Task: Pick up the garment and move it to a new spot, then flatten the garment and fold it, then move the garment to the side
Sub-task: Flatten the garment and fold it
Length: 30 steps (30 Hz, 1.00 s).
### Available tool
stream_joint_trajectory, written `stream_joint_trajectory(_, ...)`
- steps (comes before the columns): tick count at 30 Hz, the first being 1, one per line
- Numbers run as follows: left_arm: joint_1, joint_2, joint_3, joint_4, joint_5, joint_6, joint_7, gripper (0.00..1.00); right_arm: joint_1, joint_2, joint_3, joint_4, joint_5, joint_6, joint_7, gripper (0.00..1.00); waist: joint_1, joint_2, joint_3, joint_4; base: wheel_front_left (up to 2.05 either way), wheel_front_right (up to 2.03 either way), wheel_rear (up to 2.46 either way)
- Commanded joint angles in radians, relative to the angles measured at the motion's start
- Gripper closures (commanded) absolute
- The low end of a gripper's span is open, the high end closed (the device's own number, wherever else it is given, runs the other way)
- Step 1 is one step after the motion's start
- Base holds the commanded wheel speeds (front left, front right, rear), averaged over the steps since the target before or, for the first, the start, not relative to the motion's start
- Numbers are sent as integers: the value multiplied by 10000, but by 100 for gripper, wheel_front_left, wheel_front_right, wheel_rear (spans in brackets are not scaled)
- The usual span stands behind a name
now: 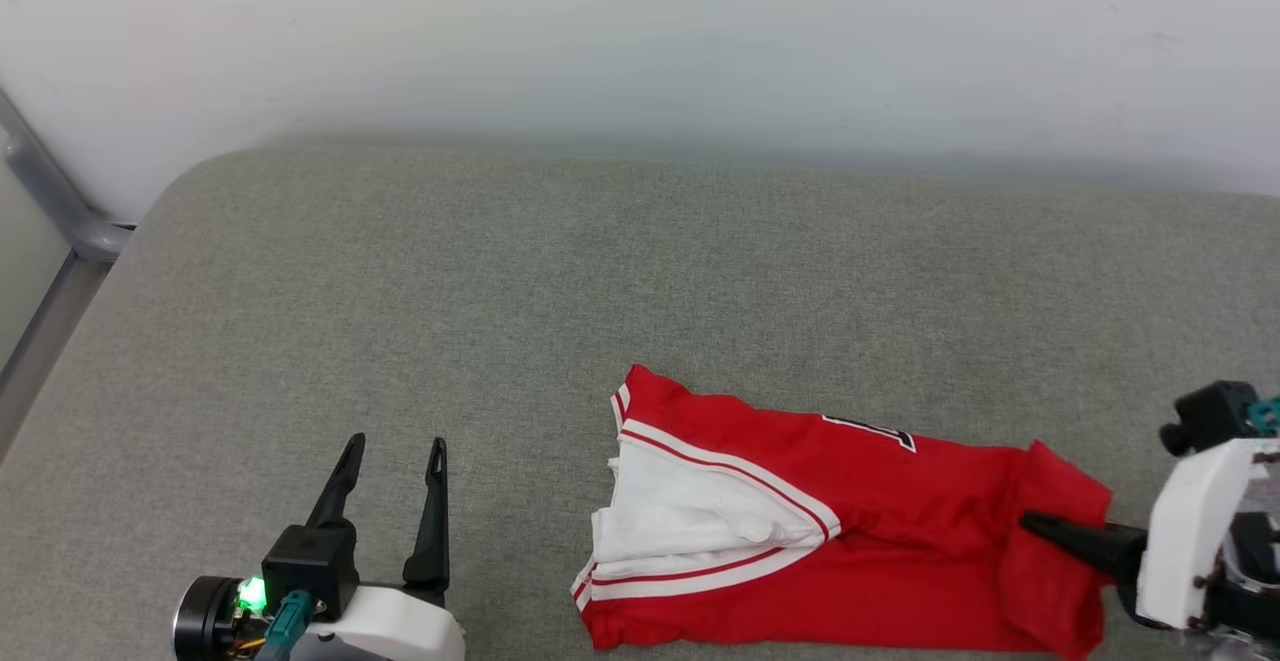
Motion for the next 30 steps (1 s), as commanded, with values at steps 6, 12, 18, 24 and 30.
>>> stream_joint_trajectory(6,-250,-199,143,-91,190,-204,-23,0,-1054,984,631,-859,-920,-5,536,100,0,-1,383,127,0,0,0)
stream_joint_trajectory(12,-599,-363,206,-53,312,-382,-23,0,-2487,2203,1557,-560,-2057,-5,779,100,0,-1,856,327,0,0,0)
stream_joint_trajectory(18,-808,-496,292,-3,357,-511,-23,0,-3700,3364,2745,443,-2980,-5,693,100,0,-1,1226,444,0,0,0)
stream_joint_trajectory(24,-962,-572,310,46,413,-575,-23,0,-4219,4161,3866,1900,-3679,-5,291,100,0,-1,1413,534,0,0,0)
stream_joint_trajectory(30,-1039,-631,399,67,402,-588,-23,0,-4204,4422,4426,2858,-4080,-7,-910,100,0,-1,1454,515,0,0,0)
